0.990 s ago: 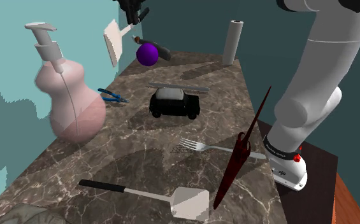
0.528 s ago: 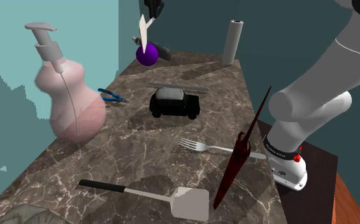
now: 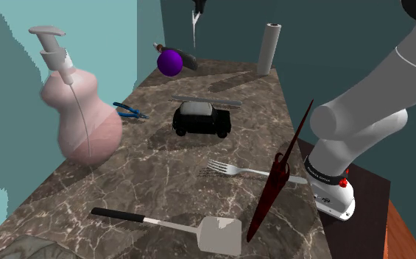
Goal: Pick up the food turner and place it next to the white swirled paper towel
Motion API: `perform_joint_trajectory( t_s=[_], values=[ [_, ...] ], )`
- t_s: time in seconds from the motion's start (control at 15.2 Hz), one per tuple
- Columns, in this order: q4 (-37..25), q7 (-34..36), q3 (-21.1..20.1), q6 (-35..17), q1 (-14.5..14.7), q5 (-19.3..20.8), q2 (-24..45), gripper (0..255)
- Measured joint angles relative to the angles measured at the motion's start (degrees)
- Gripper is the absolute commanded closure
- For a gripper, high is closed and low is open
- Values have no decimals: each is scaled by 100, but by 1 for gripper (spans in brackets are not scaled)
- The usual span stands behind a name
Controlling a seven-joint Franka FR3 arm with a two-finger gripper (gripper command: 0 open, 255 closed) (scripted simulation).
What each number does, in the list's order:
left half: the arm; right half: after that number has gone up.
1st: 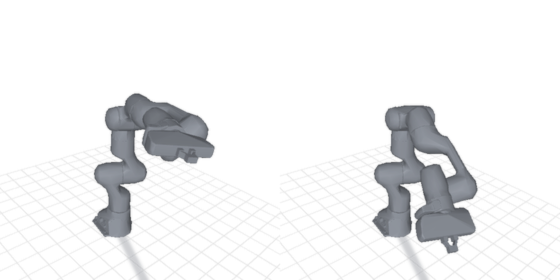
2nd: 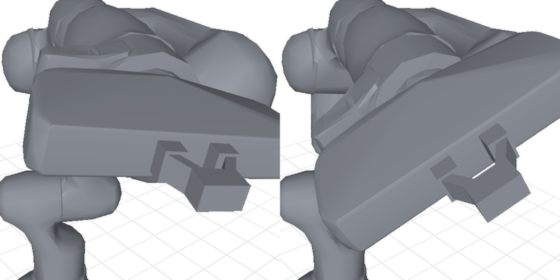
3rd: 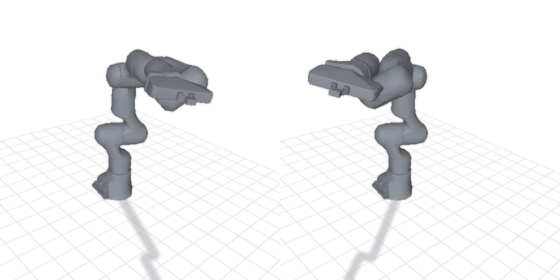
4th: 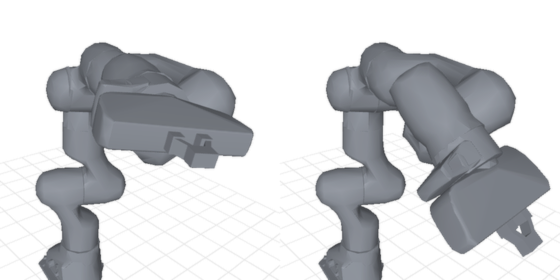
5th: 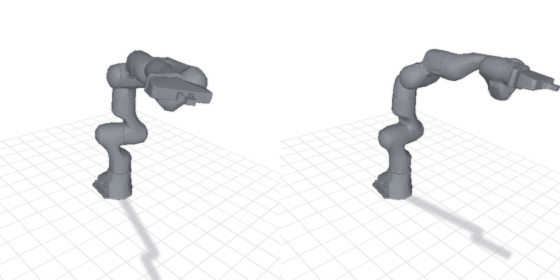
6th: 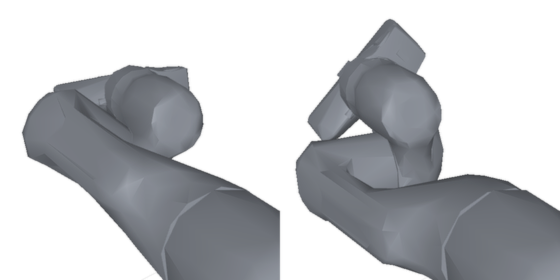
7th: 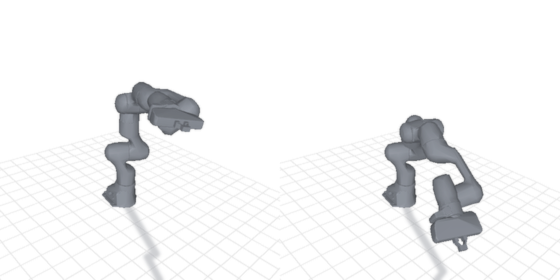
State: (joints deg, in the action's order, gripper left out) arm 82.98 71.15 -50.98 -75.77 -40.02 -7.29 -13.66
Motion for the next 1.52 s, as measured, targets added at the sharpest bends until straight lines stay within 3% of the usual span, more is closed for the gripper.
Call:
perform_joint_trajectory(
  t_s=[0.66,1.19,1.52],
  values=[
    [83,-1296,831,-193,-402,281,255,255],
    [-621,-1934,1054,-193,-711,908,1184,255],
    [-1377,-2294,1168,5,-807,1355,1877,255]
  ],
)
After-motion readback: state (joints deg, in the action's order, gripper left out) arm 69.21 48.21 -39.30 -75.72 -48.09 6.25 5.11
